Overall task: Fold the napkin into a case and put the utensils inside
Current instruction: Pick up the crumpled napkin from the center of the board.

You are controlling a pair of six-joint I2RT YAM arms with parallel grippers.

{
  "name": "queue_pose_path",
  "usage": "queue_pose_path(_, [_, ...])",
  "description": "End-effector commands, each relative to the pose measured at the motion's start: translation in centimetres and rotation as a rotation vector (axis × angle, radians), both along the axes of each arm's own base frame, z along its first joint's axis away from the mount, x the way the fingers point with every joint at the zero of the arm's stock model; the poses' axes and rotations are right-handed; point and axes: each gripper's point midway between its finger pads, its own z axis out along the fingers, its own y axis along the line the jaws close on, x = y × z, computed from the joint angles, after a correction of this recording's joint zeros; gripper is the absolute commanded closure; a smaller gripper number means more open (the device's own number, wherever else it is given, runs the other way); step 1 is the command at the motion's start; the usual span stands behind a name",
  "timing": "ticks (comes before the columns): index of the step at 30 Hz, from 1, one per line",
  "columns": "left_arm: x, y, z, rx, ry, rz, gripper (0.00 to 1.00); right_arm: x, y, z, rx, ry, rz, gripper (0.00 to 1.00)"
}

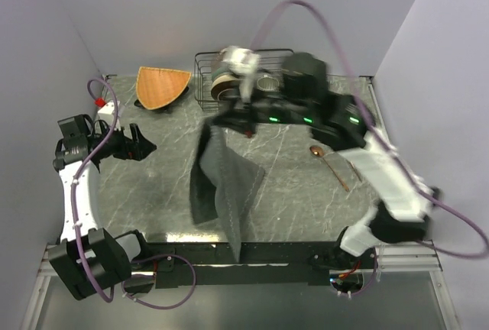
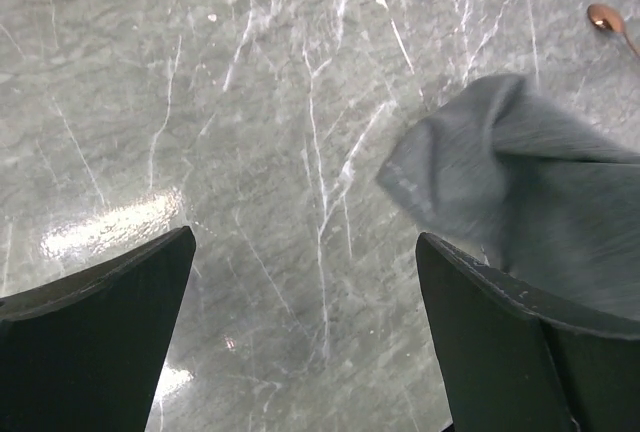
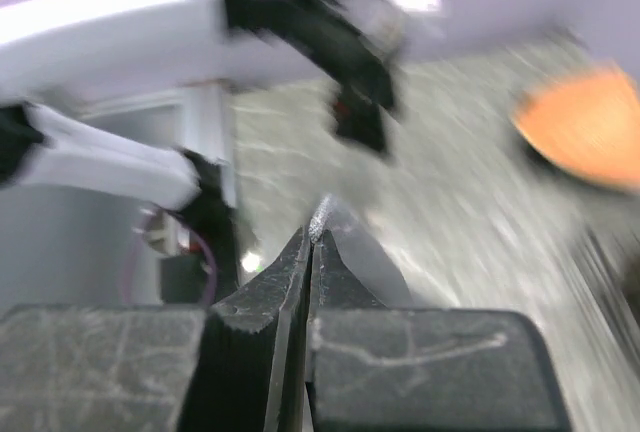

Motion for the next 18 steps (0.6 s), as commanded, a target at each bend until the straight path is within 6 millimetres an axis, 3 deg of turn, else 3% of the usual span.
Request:
queue_pose_path(1, [-0.4,-1.2,2.0,-0.046,-0.072,-0.061,0.01,3.5,-10.1,-1.8,-0.002,-0.035,-0.377,1.00])
queue_pose_path(2, [-0.5,-1.4,1.9,-0.038,-0.079,-0.086,0.01,5.1,-12.2,-3.6,-0.047,-0.051,-0.477,1.00])
queue_pose_path(3, [-1.0,-1.7,1.5,-0.048,-0.058,-0.105,0.01,6.6,-15.0,-7.5,-0.109,-0.037,-0.571,1.00])
queue_pose_path(4, [-1.3,-2.0,1.5,-0.039,-0.054,-0.131,0.01,7.6,-17.0,-9.5,-0.141,-0.042,-0.636,1.00])
queue_pose_path(5, [-1.4,-2.2,0.7,0.023,-0.065,-0.190,0.01,9.1,-20.1,-12.9,-0.200,-0.059,-0.733,1.00])
queue_pose_path(6, [-2.7,-2.8,-0.2,0.027,-0.011,-0.229,0.03,9.7,-21.7,-14.5,-0.225,-0.056,-0.776,1.00])
queue_pose_path(8, [-3.8,-3.4,-2.0,0.138,0.000,-0.334,0.05,9.9,-23.7,-18.4,-0.296,-0.025,-0.801,1.00])
queue_pose_path(10, [-5.5,-4.1,-3.7,0.174,0.038,-0.393,0.05,10.3,-25.1,-20.2,-0.313,0.001,-0.841,1.00])
queue_pose_path(11, [-6.9,-5.7,-5.7,0.255,0.039,-0.509,0.04,10.4,-25.7,-22.6,-0.334,0.049,-0.866,1.00])
queue_pose_path(16, [-8.1,-9.3,-8.9,0.287,0.115,-0.671,0.05,10.3,-26.2,-24.0,-0.328,0.103,-0.892,1.00])
queue_pose_path(18, [-7.8,-9.8,-9.0,0.265,0.163,-0.700,0.07,10.2,-26.1,-24.0,-0.322,0.108,-0.889,1.00])
